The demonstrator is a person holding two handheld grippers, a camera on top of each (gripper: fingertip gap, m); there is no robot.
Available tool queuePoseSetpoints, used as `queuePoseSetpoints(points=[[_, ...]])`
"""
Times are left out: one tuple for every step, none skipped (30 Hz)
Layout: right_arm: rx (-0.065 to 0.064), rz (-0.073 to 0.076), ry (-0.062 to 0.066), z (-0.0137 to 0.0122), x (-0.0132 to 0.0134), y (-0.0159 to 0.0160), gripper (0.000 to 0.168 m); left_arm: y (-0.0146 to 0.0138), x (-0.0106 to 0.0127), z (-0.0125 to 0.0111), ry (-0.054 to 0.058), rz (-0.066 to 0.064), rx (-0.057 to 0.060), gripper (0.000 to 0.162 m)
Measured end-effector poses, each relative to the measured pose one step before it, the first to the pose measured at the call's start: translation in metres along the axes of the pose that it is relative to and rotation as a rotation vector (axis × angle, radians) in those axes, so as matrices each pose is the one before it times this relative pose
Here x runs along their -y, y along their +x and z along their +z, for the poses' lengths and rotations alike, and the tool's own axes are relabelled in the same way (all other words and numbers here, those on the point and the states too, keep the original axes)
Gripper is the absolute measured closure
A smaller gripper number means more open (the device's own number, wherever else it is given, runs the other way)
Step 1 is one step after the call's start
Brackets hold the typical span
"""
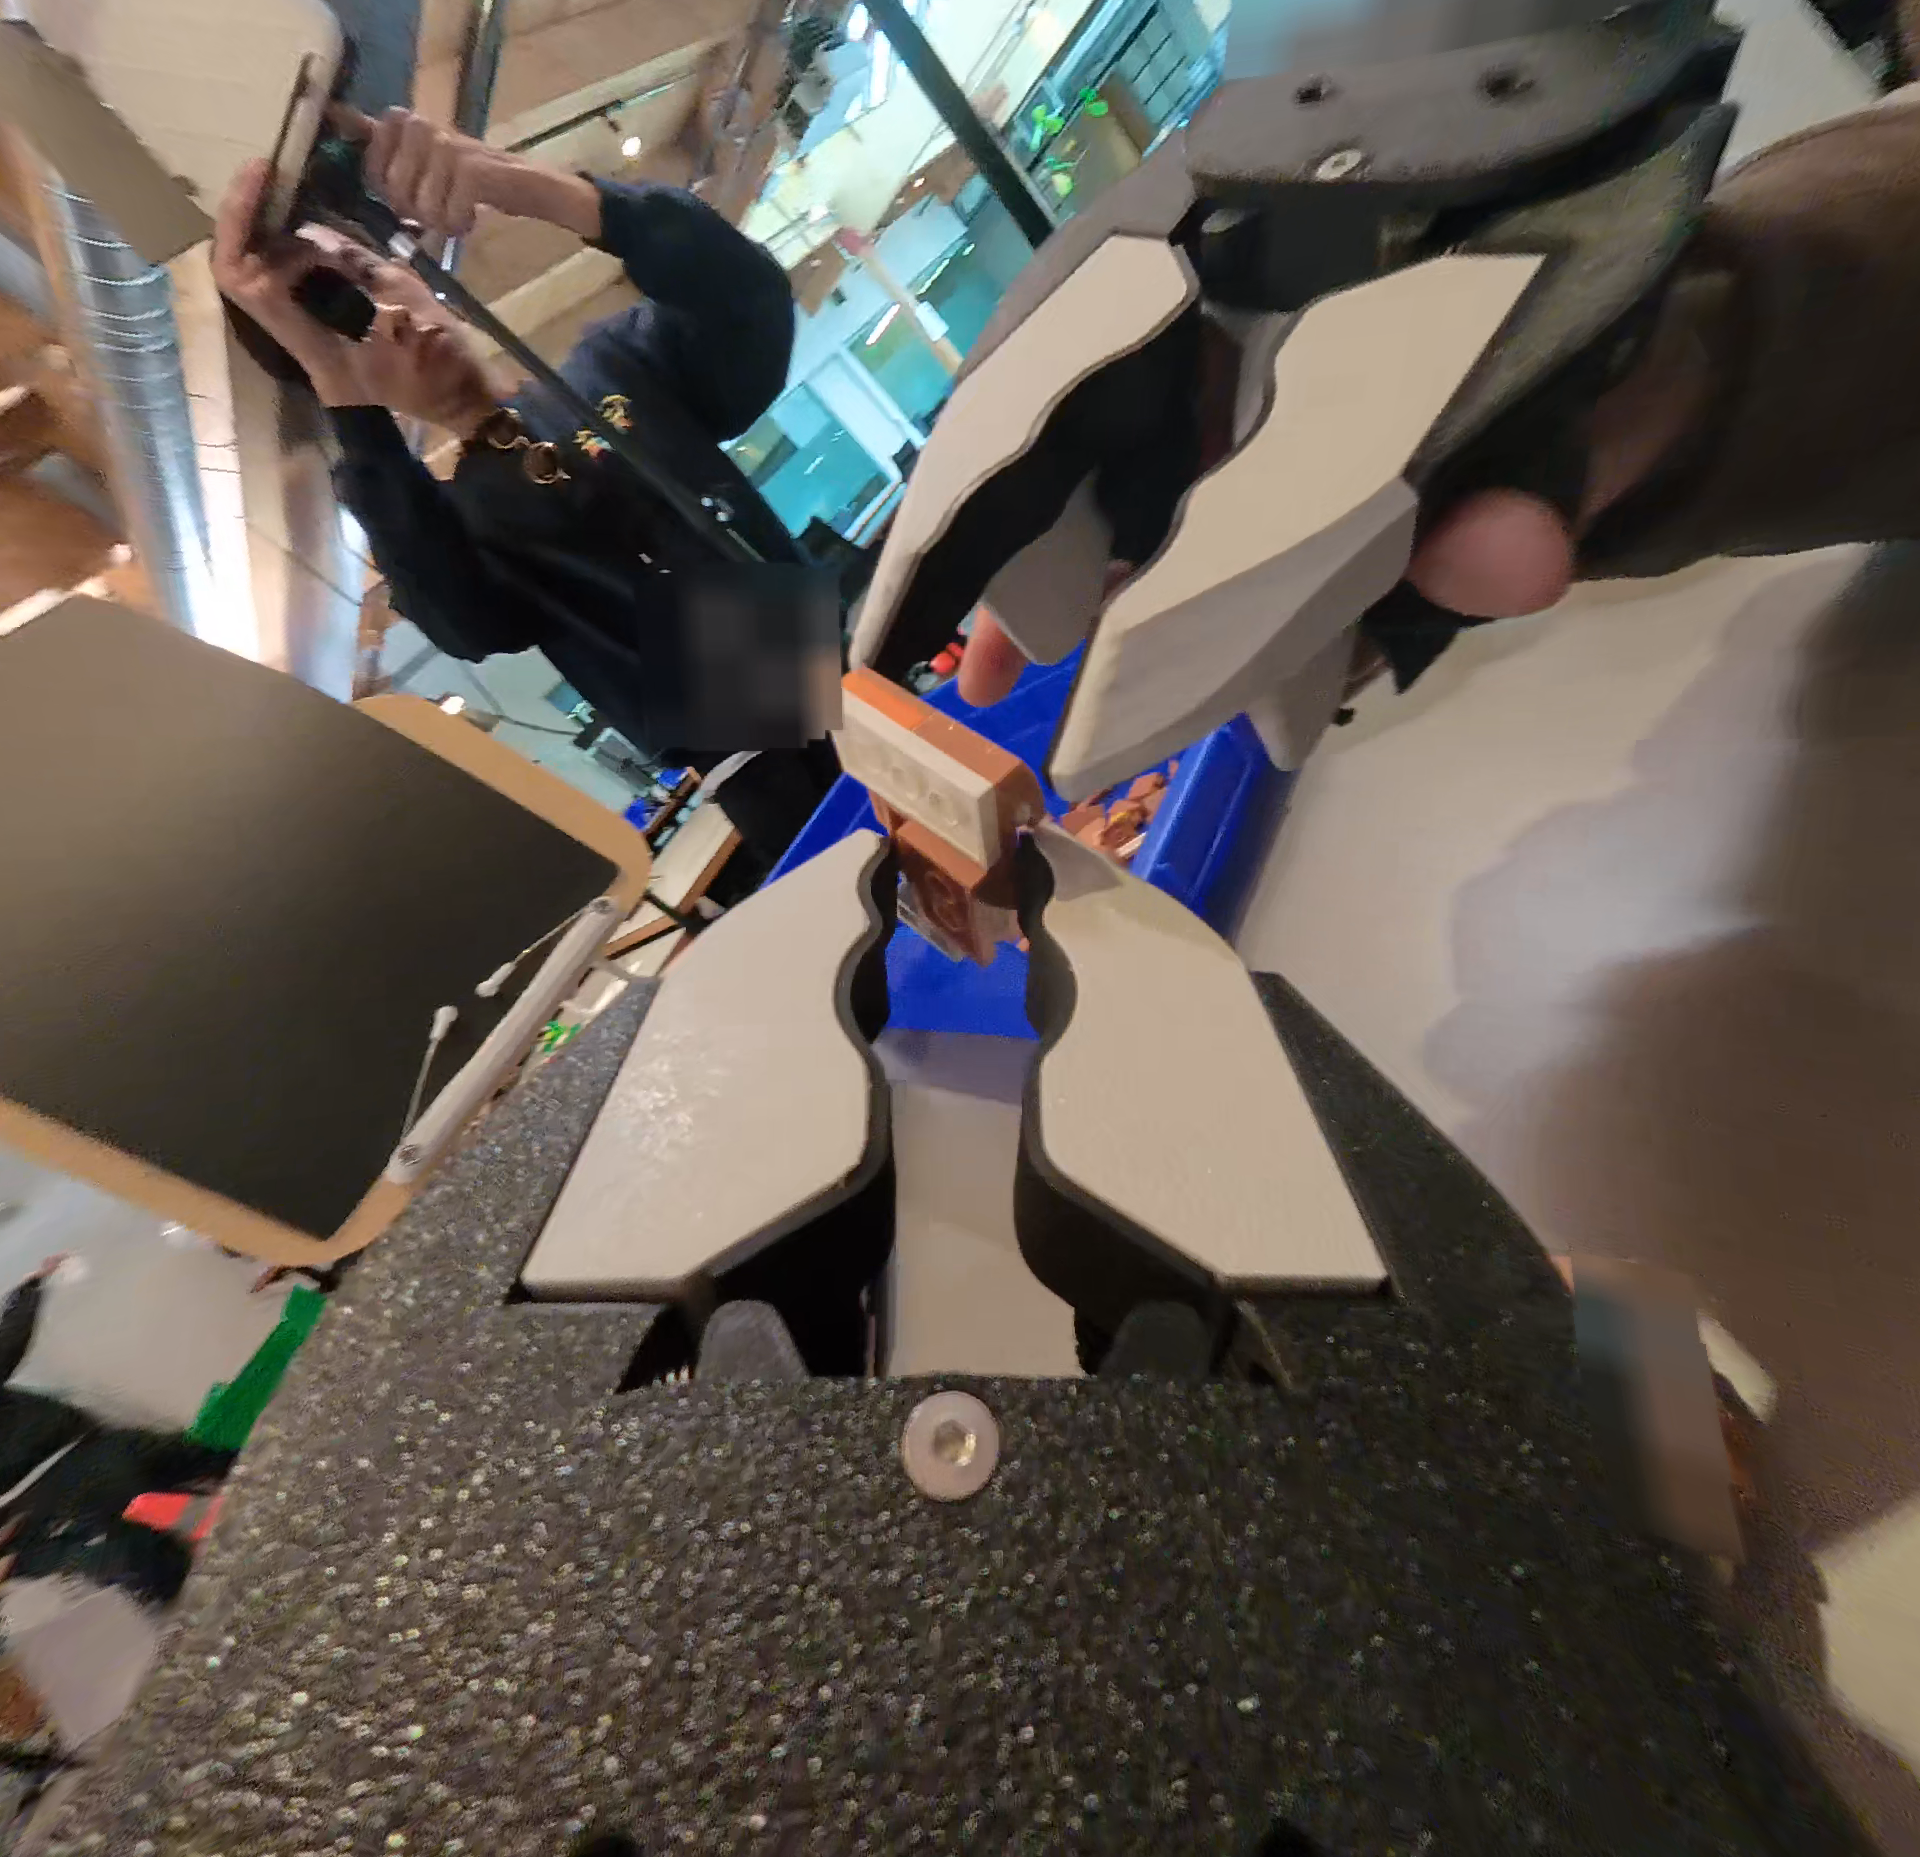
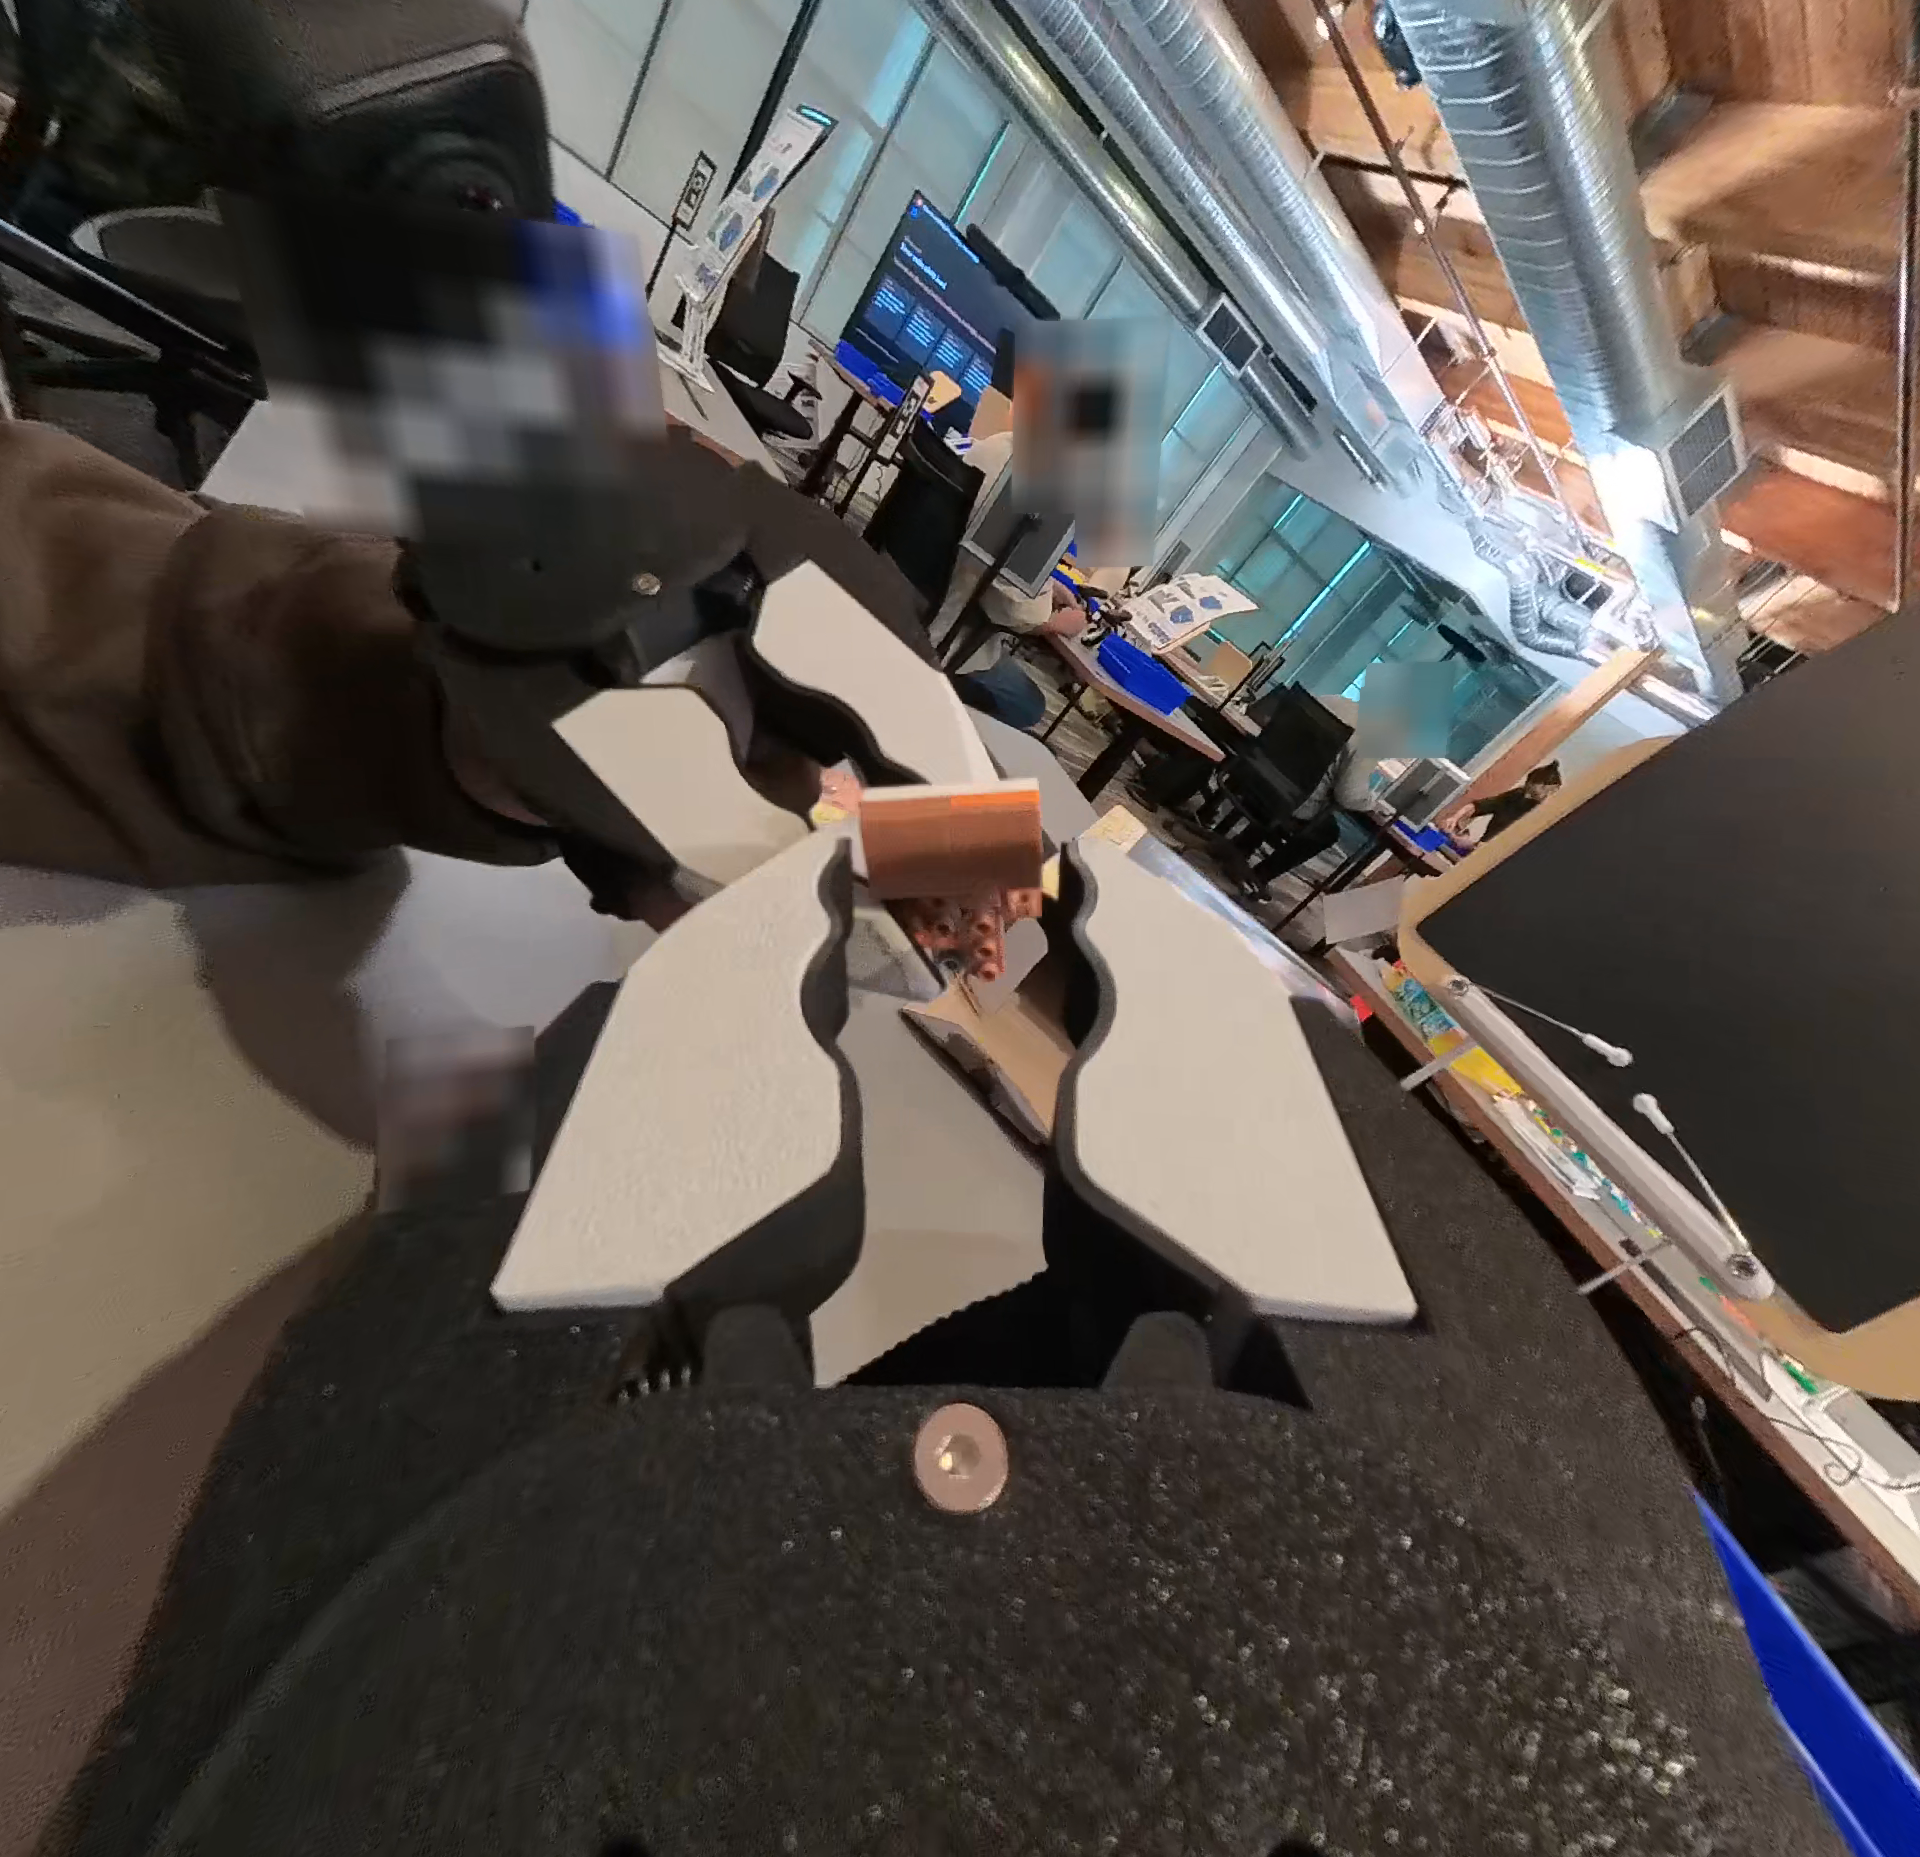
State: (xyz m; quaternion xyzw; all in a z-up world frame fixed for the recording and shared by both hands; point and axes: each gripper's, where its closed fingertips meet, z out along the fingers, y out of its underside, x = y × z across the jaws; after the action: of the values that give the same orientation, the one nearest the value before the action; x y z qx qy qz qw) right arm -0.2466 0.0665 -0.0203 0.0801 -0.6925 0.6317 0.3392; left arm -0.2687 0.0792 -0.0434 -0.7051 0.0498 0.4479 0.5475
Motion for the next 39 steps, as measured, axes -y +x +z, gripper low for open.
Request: queuePoseSetpoints(points=[[-0.0024,0.007,-0.0046,0.00122,-0.0011,-0.0013,0.13,0.00072,-0.00147,0.00064,-0.0127,0.0133,0.012,0.14],[-0.0037,0.0024,-0.0082,0.00131,-0.0017,-0.00081,0.129,0.00206,-0.00164,0.00102,-0.0136,0.012,0.0017,0.14],[0.0016,0.0011,-0.0106,0.00144,-0.00211,-0.00124,0.129,0.00221,-0.00148,0.00102,-0.0098,0.0099,-0.0003,0.14],[0.0024,0.0022,-0.0111,0.00134,-0.00227,-0.00107,0.129,0.00184,-0.00138,0.00099,-0.009,0.0054,-0.0007,0.14],[-0.006,-0.0004,-0.0112,0.00122,-0.00222,0.00016,0.13,0.00152,-0.00094,0.00069,-0.006,0.0004,-0.0027,0.14],[-0.0101,-0.006,-0.0109,0.00093,-0.00213,0.00087,0.131,0.00095,-0.00033,0.00039,-0.0018,-0.0042,-0.0026,0.14],[-0.003,-0.0069,-0.0054,0.00045,-0.00118,-0.00017,0.134,0.00025,-0.00052,0.00007,-0.0021,-0.0058,-0.0018,0.14],[-0.0006,-0.0034,-0.0011,0.00012,-0.00038,-0.00021,0.134,-0.00025,-0.00087,-0.00015,-0.003,-0.0067,-0.0025,0.14],[-0.0014,-0.0019,-0.0019,0.00014,-0.00025,0.00015,0.134,-0.00003,0.00005,-0.00035,0.0033,-0.0108,-0.0064,0.14],[-0.0004,-0.0019,-0.0041,0.00015,-0.00046,0.00026,0.134,-0.00007,-0.00022,-0.00016,0.0027,-0.0123,-0.0071,0.14],[0.001,-0.0015,-0.0048,0.00019,-0.00082,0.00008,0.134,0.00006,-0.00046,-0.00002,0.0006,-0.0119,-0.0073,0.14],[0.0019,-0.0008,-0.0043,0.00014,-0.00085,-0.00011,0.134,0.00047,-0.00056,0.00006,-0.0005,-0.012,-0.0093,0.14],[0.0017,0.0002,-0.0031,0.00027,-0.00074,-0.00008,0.134,0.0007,-0.00074,0.00031,-0.0007,-0.0124,-0.0102,0.14],[0.0007,0.0021,0.0004,0.00007,-0.00029,-0.00011,0.134,0.00101,-0.00049,0.0004,0.001,-0.0207,-0.0154,0.14],[-0.0004,0.0056,0.0053,-0.00028,0.00049,0.00043,0.134,0.00142,0.00012,0.00016,0.0074,-0.0415,-0.0257,0.14],[-0.0008,0.0094,0.0089,-0.00086,0.00126,0.00115,0.134,0.00139,0.00085,-0.00014,0.0151,-0.0676,-0.0355,0.14],[-0.0004,0.0116,0.0118,-0.00168,0.00156,0.00198,0.133,-0.00043,0.00142,-0.00063,0.0225,-0.0884,-0.0327,0.141],[-0.0047,0.0146,0.0139,-0.00241,0.00182,0.00314,0.132,-0.00207,0.0025,-0.00184,0.033,-0.1027,-0.0318,0.141],[-0.006,0.0138,0.0105,-0.00238,0.00113,0.00355,0.132,-0.0023,0.00377,-0.00261,0.0419,-0.1144,-0.0365,0.14],[-0.0053,0.0027,0.0042,-0.00193,0.00006,0.00268,0.132,-0.00035,0.00557,-0.00311,0.053,-0.1277,-0.0538,0.14],[-0.0088,-0.0161,-0.0002,-0.00135,-0.00084,0.00181,0.132,0.00027,0.00536,-0.00304,0.0536,-0.134,-0.0585,0.14],[-0.0155,-0.0375,-0.0041,-0.00059,-0.00128,0.00084,0.13,-0.00096,0.00455,-0.00252,0.0495,-0.1234,-0.0447,0.14],[-0.0187,-0.0526,-0.0096,0.00035,-0.00167,-0.00035,0.133,0.00005,0.00254,-0.00166,0.0352,-0.1087,-0.0475,0.14],[-0.018,-0.058,-0.0175,0.00132,-0.00232,-0.00145,0.134,0.00072,0.00108,-0.00091,0.0256,-0.0956,-0.0472,0.14],[-0.0175,-0.0615,-0.0223,0.00207,-0.00268,-0.00229,0.134,-0.00042,0.00161,-0.00067,0.03,-0.0751,-0.03,0.14],[-0.0209,-0.0664,-0.0197,0.00199,-0.00194,-0.00226,0.134,-0.00051,0.00128,-0.00021,0.0249,-0.0537,-0.0193,0.141],[-0.0247,-0.0684,-0.0138,0.0015,-0.0008,-0.00198,0.136,0.00038,-0.00076,0.00051,0.0074,-0.0366,-0.0174,0.141],[-0.0247,-0.0648,-0.0068,0.0008,0.00037,-0.00162,0.139,0.0006,-0.00237,0.00086,-0.0055,-0.0203,-0.0125,0.141],[-0.0189,-0.0554,-0.0019,0.00034,0.001,-0.00173,0.142,-0.00018,-0.00251,0.00112,-0.009,-0.014,-0.0011,0.141],[-0.0115,-0.0443,-0.0005,0.0003,0.00097,-0.0019,0.145,0.00201,-0.0016,0.00116,-0.0041,-0.0057,-0.0116,0.141],[-0.0067,-0.0364,0.0005,0.00009,0.001,-0.00169,0.148,0.00179,-0.00113,0.00092,-0.003,-0.0054,-0.0101,0.14],[-0.0092,-0.0294,0.0017,-0.00025,0.0008,-0.00053,0.15,0.00048,0.00009,0.00014,0.0033,-0.0039,-0.0012,0.14],[-0.0084,-0.0179,0.0021,-0.00041,0.00066,0.00027,0.154,0.00025,0.00072,-0.00037,0.005,-0.0048,-0.0022,0.14],[-0.0039,-0.0023,0.0037,-0.00046,0.00054,0.00051,0.158,0.00061,0.00066,-0.00044,0.0032,-0.0032,-0.0034,0.14],[0.0024,0.0132,0.0054,-0.00046,0.00054,0.00047,0.16,0.00027,0.00054,-0.00053,0.0033,0.0037,0.001,0.14],[0.013,0.0303,0.0055,-0.00017,0.0004,-0.00018,0.161,0.00014,-0.00002,-0.00045,0.0004,0.0098,0.0033,0.14],[0.0235,0.051,0.0087,-0.00031,0.00035,-0.00063,0.16,0.00024,-0.00011,-0.00021,-0.0019,0.0164,0.006,0.14],[0.0324,0.0704,0.0138,-0.00058,0.00085,-0.00077,0.159,0.00068,0.0002,-0.00029,-0.0013,0.0266,0.0071,0.14],[0.038,0.0822,0.0179,-0.00098,0.00152,-0.00059,0.158,0.00083,-0.00002,-0.00013,-0.0056,0.0422,0.0119,0.14]])
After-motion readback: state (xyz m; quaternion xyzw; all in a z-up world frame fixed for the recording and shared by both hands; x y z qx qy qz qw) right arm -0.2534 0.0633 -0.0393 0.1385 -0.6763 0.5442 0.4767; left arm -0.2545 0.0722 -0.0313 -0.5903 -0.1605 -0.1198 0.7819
